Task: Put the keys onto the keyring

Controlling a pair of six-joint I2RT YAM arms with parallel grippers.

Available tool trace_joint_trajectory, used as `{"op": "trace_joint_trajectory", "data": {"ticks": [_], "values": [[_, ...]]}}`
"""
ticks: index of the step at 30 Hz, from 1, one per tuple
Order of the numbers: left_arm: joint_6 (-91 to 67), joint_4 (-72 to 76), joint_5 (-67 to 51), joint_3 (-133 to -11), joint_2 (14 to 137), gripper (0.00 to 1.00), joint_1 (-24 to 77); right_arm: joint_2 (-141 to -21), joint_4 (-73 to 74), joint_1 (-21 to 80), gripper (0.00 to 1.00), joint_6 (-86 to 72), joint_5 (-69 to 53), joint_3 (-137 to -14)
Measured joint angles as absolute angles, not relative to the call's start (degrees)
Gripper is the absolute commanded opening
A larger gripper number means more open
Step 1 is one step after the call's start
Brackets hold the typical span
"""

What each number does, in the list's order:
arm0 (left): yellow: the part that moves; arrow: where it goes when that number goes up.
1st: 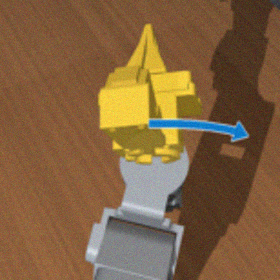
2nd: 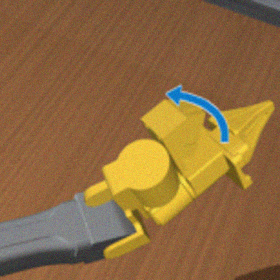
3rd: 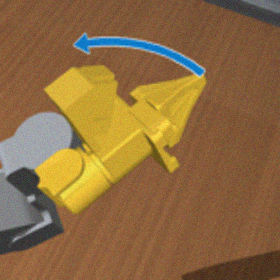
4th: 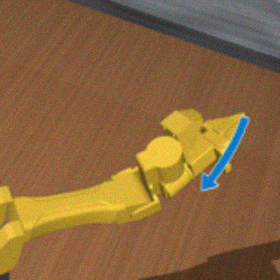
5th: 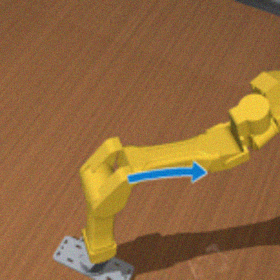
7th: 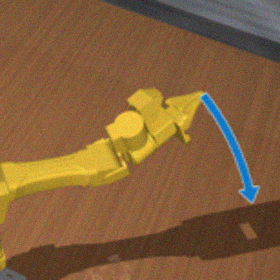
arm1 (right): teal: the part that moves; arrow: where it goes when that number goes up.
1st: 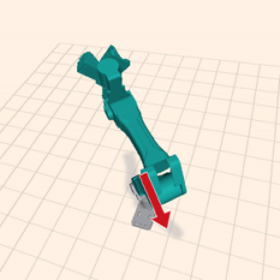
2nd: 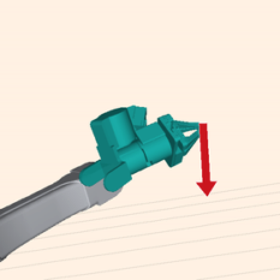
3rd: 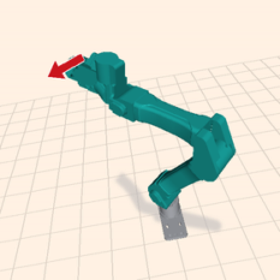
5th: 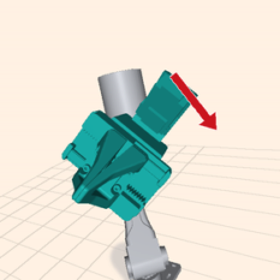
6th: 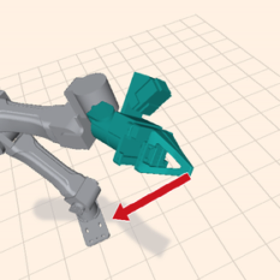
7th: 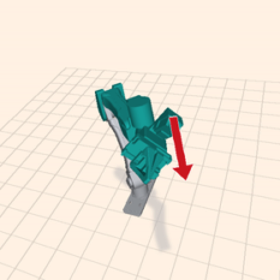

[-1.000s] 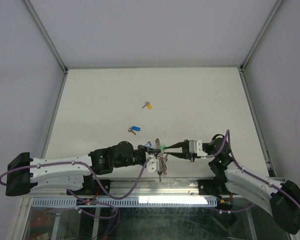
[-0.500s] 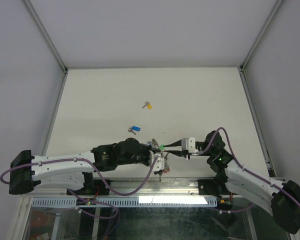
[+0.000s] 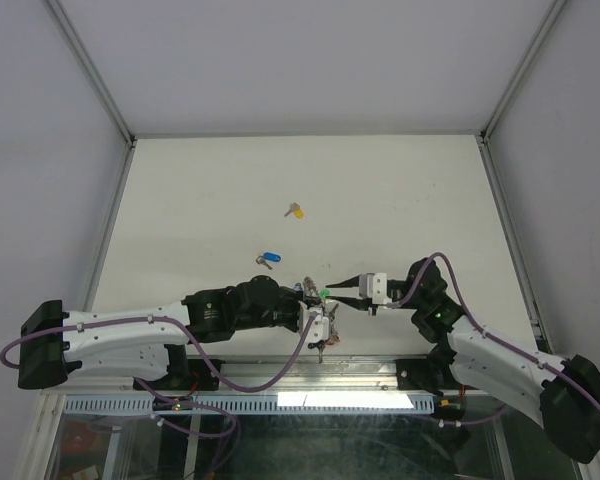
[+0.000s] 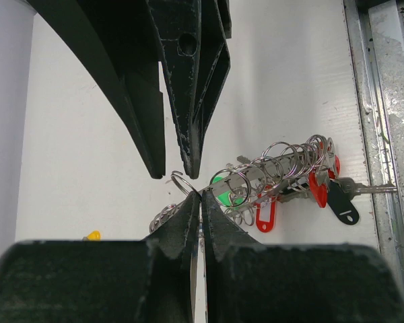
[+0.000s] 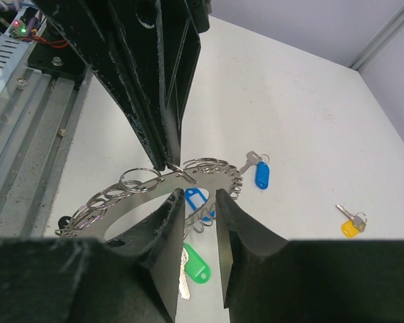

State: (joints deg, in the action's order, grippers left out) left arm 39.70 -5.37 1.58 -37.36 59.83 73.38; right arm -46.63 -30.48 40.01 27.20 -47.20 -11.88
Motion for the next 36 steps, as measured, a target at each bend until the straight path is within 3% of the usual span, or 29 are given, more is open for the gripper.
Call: {"op": "trace_joint_trajectory", "data": {"ticks": [15, 27, 36], "values": [[40.0, -5.4, 1.5, -37.4, 59.9, 0.00, 73.0, -47.2, -27.1, 40.0, 0.29, 30.2, -46.3, -15.3], [40.1, -5.4, 1.4, -37.4, 60.0, 0.00, 73.0, -48.1, -24.4, 40.0, 0.28, 33.6, -53.9, -16.5], [40.1, -5.4, 1.1, -37.4, 60.0, 0.00, 73.0, -48.0, -23.6, 40.0, 0.11, 34.9, -54.5, -17.1]]}}
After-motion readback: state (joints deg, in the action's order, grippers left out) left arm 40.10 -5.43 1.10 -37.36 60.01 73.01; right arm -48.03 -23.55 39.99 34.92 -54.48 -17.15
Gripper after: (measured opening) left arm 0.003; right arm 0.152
